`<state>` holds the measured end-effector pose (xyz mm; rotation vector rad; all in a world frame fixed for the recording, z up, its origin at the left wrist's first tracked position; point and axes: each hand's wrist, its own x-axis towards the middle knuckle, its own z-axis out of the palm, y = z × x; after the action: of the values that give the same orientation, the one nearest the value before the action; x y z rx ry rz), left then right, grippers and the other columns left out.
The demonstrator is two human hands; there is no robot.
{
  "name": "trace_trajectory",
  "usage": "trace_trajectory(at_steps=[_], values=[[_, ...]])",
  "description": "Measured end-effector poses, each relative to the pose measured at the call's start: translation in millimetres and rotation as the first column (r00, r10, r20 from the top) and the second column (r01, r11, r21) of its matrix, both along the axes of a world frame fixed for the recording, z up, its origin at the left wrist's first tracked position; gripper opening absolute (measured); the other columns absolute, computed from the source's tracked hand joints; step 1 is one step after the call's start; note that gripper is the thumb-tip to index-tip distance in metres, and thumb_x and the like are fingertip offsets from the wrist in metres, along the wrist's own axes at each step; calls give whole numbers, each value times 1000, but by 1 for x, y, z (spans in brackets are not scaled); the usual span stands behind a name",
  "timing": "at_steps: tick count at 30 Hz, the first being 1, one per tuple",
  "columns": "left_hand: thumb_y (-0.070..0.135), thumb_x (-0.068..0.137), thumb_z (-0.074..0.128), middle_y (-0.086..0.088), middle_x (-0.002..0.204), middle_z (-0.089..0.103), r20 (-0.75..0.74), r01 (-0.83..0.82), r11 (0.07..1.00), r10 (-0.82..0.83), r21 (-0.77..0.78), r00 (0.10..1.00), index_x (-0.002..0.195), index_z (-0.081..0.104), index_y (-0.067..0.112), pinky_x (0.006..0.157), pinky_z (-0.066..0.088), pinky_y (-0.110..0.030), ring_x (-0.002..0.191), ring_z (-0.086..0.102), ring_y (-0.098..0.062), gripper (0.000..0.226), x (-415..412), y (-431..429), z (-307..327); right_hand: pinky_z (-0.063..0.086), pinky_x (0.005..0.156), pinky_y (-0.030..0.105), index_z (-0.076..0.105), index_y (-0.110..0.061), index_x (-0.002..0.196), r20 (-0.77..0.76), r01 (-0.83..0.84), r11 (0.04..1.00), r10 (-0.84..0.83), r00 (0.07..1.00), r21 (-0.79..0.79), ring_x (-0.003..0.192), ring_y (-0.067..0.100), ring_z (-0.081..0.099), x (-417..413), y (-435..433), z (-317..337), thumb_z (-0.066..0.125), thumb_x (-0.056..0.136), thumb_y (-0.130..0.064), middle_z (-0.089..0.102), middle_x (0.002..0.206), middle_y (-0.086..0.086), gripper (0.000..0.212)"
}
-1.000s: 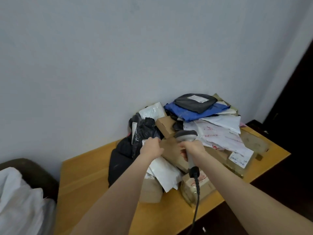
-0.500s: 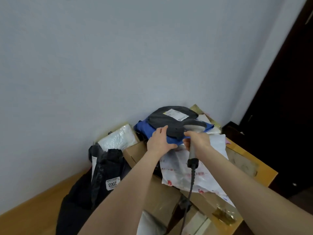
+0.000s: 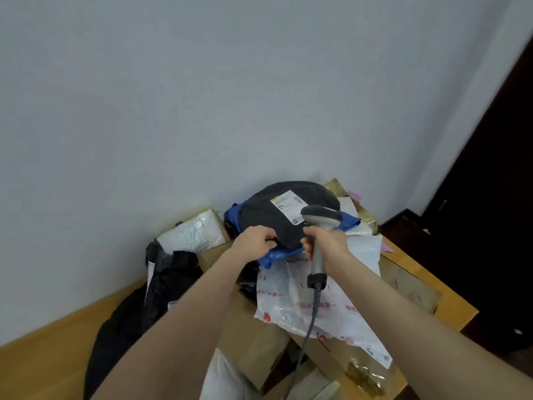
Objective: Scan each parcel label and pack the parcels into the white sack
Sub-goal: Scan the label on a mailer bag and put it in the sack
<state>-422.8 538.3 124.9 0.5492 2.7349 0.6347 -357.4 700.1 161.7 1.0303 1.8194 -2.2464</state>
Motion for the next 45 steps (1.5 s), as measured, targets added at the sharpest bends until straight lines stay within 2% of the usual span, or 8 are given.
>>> trace_trajectory(at_steps=[10,14,16,21,28,31,38,45], values=[[6,84,63,7,100,68,542,59,951,122,-304,832,109,73,20,98,46,-28,100,59,-11,30,75,-95,16,57,79,36,66,-1,100,-34,-205,968,212,977,144,76,22,65,12,-28,0,73,80,-10,68,84,11,23],[1,87,50,-5,114,66,245,-371,906,414,-204,877,116,66,14,85,54,-32,102,63,-24,36,77,-101,0,46,99,45,62,-4,119,33,-332,878,342,939,346,111,31,58,11,-48,-11,78,75,-24,65,117,13,51],[10,90,54,-13,109,63,242,-659,751,631,47,737,117,56,10,72,58,-37,89,65,-29,28,74,-97,-7,45,101,45,61,-6,123,60,-342,842,351,935,418,115,31,56,7,-51,-17,80,73,-28,63,121,12,58],[41,84,70,-8,115,53,660,-896,386,618,218,426,117,47,10,73,54,-42,101,56,-34,51,65,-72,-29,48,92,37,63,-4,115,84,-388,867,382,920,313,101,25,59,5,-49,-33,77,77,-17,65,115,11,43],[38,72,82,-12,111,62,706,-939,156,624,307,335,119,52,4,76,52,-41,94,60,-28,66,59,-82,-42,55,76,29,67,-7,102,29,-445,875,448,893,190,86,18,66,14,-54,-35,73,79,-7,69,94,5,24],[24,73,84,-15,110,64,717,-926,106,603,362,349,116,57,2,73,53,-40,97,63,-31,55,59,-78,-34,49,55,19,66,-11,91,-19,-488,865,493,870,116,73,11,66,25,-65,-29,72,80,-5,69,83,1,14],[12,85,71,-12,96,71,608,-851,129,646,510,462,100,70,6,77,56,-36,91,67,-29,16,74,-105,-19,49,54,26,63,-6,86,-77,-384,923,385,920,32,58,18,64,47,-76,-14,67,88,-11,71,78,13,7],[19,83,72,0,86,69,486,-820,128,751,557,447,103,71,10,85,54,-34,86,65,-21,22,108,-128,-24,43,43,24,65,-1,74,-74,-379,913,393,917,150,39,13,52,93,-87,-11,67,85,-10,64,52,8,15]])
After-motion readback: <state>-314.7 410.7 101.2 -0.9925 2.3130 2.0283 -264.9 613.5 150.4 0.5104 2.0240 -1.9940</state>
